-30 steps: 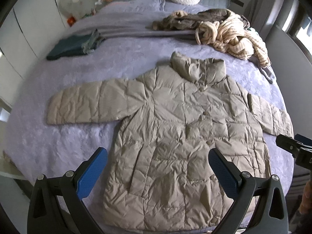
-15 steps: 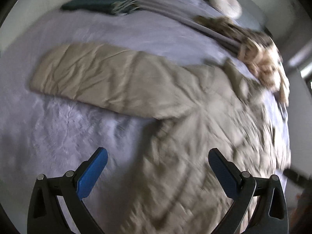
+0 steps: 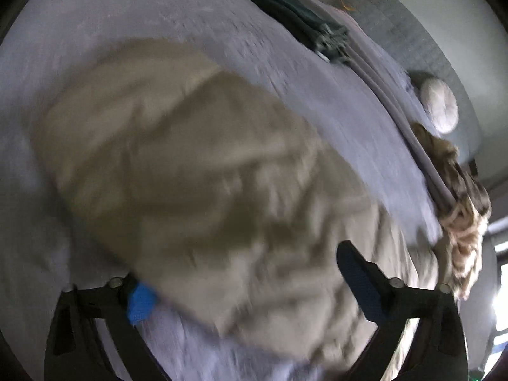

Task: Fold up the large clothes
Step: 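Fold the jacket sleeve over the body with left gripper while right pins hem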

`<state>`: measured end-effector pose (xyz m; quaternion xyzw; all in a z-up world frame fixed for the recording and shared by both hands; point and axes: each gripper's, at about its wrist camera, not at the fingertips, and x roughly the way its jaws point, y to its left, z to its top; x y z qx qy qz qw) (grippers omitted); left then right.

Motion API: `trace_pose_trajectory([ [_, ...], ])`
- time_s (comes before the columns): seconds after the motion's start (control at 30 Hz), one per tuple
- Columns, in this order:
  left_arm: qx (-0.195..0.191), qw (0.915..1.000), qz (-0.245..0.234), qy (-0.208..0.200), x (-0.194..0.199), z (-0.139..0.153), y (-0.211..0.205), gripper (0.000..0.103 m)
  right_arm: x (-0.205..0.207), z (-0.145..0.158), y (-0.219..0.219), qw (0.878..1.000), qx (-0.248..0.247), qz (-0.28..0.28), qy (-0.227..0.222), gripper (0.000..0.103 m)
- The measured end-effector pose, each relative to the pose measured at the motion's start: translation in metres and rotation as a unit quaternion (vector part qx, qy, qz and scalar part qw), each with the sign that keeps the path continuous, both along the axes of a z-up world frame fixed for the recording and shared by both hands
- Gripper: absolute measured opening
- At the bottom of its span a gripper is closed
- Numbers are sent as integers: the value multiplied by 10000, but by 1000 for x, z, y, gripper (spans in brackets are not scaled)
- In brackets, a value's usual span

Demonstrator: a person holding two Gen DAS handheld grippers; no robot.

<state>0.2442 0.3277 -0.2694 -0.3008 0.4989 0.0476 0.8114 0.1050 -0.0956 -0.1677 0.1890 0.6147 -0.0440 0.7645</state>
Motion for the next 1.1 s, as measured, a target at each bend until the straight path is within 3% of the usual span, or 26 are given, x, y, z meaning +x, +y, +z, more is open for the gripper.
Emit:
trace_pose_trajectory([
  [0.03, 32, 10000, 51, -19, 9, -1, 5, 79, 6, -1, 2, 10000, 23, 3, -41, 103],
  [0.07, -31, 10000, 61, -51, 17, -4, 9, 53, 13, -2, 5, 10000, 45, 12, -86, 103],
  [0.1, -193, 9998, 18, -105, 23, -7, 14, 37, 18, -3, 8, 9999, 71, 23, -127, 103],
  [0.13, -471, 9987, -64, -180, 28, -11, 19, 13, 26, -3, 10, 9997, 114, 51, -198, 103],
  [0.17, -582, 9981, -59, -211, 30, -12, 24, 10, 33, -3, 14, 9995, 153, 75, -270, 103],
  [0.27, -88, 9983, -192, -535, 26, 11, 20, 7, 51, 0, 27, 9979, 340, 73, -539, 100],
  [0.33, 253, 9961, -386, -753, 23, 33, 9, 7, 63, -2, 34, 9963, 469, 7, -722, 67],
  [0.37, 455, 9936, -517, -898, 20, 46, 3, 7, 68, -6, 38, 9964, 487, 3, -697, 29],
  [0.4, 578, 9915, -610, -994, 15, 58, -4, 7, 76, -13, 42, 9968, 531, -30, -604, 14],
  [0.57, 1050, 9748, -1135, -1606, 4, 118, -37, 7, 93, -49, 56, 9878, 1423, -85, -624, 13],
  [0.67, 988, 9653, -1488, -1907, -6, 148, -67, 7, 99, -75, 70, 9842, 1703, 101, -469, 13],
  [0.77, 859, 9516, -2024, -2147, -13, 170, -116, 7, 102, -89, 70, 9855, 1664, 218, -243, 13],
  [0.87, 717, 9325, -2624, -2375, -16, 185, -180, 7, 98, -83, 58, 9796, 1991, 259, -91, 13],
  [0.97, 611, 9155, -3213, -2344, -20, 187, -251, 7, 76, -63, 27, 9790, 2024, 208, -117, 13],
  [1.1, 779, 8864, -4086, -2032, -35, 158, -352, 8, 37, -27, -44, 9897, 1354, -196, -410, 13],
])
